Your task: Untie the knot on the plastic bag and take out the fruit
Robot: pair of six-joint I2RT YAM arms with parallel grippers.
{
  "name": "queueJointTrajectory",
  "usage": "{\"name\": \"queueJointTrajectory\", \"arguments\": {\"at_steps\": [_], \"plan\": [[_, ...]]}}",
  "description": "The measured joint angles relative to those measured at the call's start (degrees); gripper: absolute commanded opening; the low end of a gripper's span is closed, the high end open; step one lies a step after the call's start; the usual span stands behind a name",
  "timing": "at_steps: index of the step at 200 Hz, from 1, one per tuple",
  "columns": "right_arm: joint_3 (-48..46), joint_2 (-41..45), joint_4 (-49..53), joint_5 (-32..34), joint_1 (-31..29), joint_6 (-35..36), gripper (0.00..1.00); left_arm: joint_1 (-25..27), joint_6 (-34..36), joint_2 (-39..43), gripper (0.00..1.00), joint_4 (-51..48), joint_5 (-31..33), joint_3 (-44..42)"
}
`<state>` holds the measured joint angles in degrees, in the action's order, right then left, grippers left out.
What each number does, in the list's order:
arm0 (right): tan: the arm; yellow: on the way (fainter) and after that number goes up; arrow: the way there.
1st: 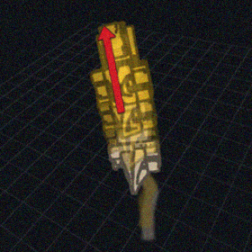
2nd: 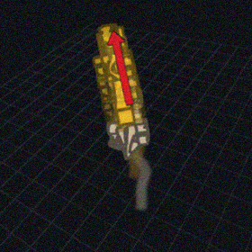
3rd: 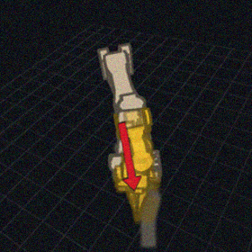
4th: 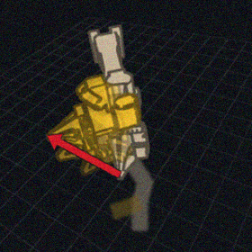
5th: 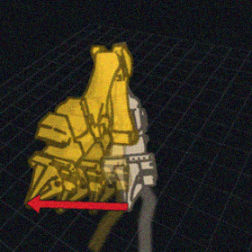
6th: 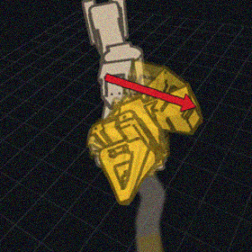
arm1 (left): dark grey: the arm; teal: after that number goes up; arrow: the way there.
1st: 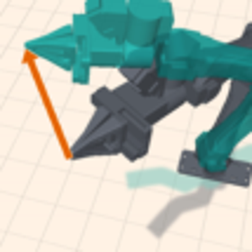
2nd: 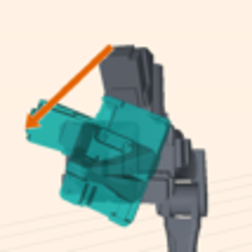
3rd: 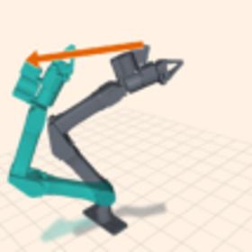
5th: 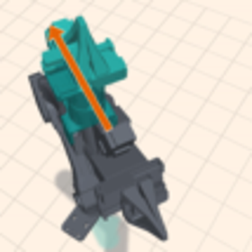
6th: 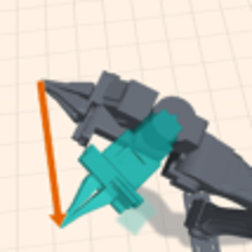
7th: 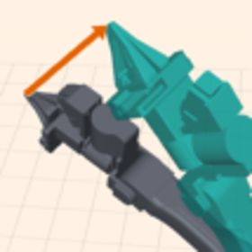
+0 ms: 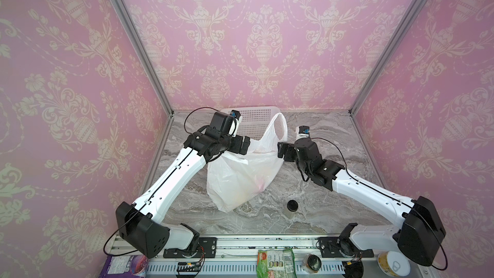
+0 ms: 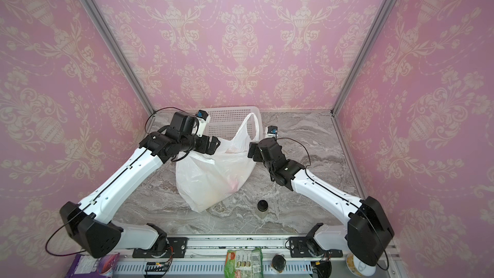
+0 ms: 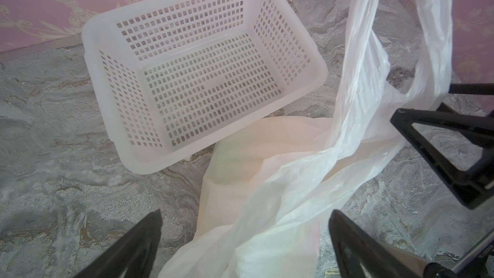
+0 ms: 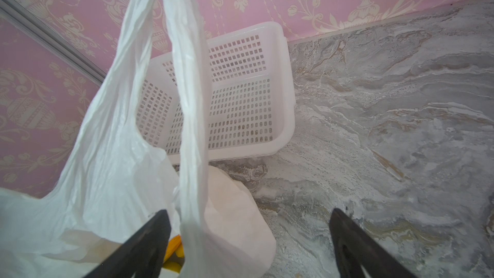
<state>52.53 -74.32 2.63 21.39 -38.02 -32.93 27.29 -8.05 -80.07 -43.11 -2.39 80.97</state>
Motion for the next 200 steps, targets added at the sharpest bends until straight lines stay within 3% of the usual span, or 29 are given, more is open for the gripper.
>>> {"name": "queueJointTrajectory", "arguments": {"at_steps": [20, 29, 36, 43, 51, 60, 70, 129, 166, 200], "plan": [[0.00, 0.00, 0.00, -0.17, 0.00, 0.15, 0.94, 0.00, 0.28, -1.46, 0.98, -0.92, 1.33, 0.02], [0.00, 0.00, 0.00, -0.20, 0.00, 0.17, 0.94, 0.00, 0.35, -2.10, 0.92, -1.40, 1.70, 0.07], [0.00, 0.00, 0.02, -0.20, 0.00, 0.17, 0.94, 0.00, 0.52, -2.49, 0.76, -1.60, 1.77, 0.11], [0.00, 0.00, 0.02, -0.20, 0.00, 0.17, 0.94, 0.00, 0.81, -2.84, 0.47, -1.62, 1.81, 0.11], [0.00, 0.00, 0.00, -0.22, 0.00, 0.17, 0.94, 0.00, 1.14, -3.15, 0.22, -1.62, 1.84, 0.20], [0.00, 0.00, -0.07, -0.35, 0.00, 0.20, 0.93, 0.00, 1.16, -3.32, 0.07, -1.55, 1.97, 0.31], [-0.02, 0.00, -0.42, -0.63, 0.00, 0.20, 0.93, 0.00, 1.14, -3.39, 0.00, -1.53, 2.45, 0.33], [-0.04, -0.04, -0.83, -2.10, -0.07, 1.95, 0.92, 0.00, 0.46, 1.97, 0.00, 0.66, 9.49, -0.42], [-0.04, 1.36, -0.31, -2.49, -1.09, 3.65, 0.94, 0.00, -2.10, 12.50, 0.00, 0.39, 17.59, -0.28], [0.02, 5.03, -0.48, -4.50, -2.47, 4.72, 0.97, -0.04, -5.40, 15.26, 0.00, -4.07, 27.04, 4.02]]}}
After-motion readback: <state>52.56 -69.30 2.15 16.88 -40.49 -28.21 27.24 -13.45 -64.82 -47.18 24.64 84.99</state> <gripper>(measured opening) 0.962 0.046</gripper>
